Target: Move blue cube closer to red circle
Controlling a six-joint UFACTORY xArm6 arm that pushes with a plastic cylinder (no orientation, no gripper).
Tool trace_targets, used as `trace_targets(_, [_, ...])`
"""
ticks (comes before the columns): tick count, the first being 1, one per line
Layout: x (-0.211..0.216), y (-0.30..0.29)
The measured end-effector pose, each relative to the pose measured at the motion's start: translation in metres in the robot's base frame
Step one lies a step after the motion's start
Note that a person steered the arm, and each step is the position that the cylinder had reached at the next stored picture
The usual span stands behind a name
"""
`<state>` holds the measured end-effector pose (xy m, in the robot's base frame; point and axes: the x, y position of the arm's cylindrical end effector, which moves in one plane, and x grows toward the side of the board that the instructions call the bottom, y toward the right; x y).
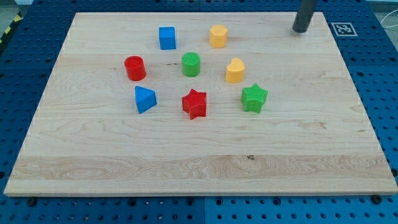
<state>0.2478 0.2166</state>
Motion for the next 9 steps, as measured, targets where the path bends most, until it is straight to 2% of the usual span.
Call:
trace_targets(1, [-0.019, -0.053])
trace_targets(3, [-0.054, -0.201])
trace_targets(5, [-0.049, -0.302])
trace_targets(6, [-0.037, -0.306])
trace_targets(7, [-0.006, -0.297])
trace_targets(9, [0.001, -0.26])
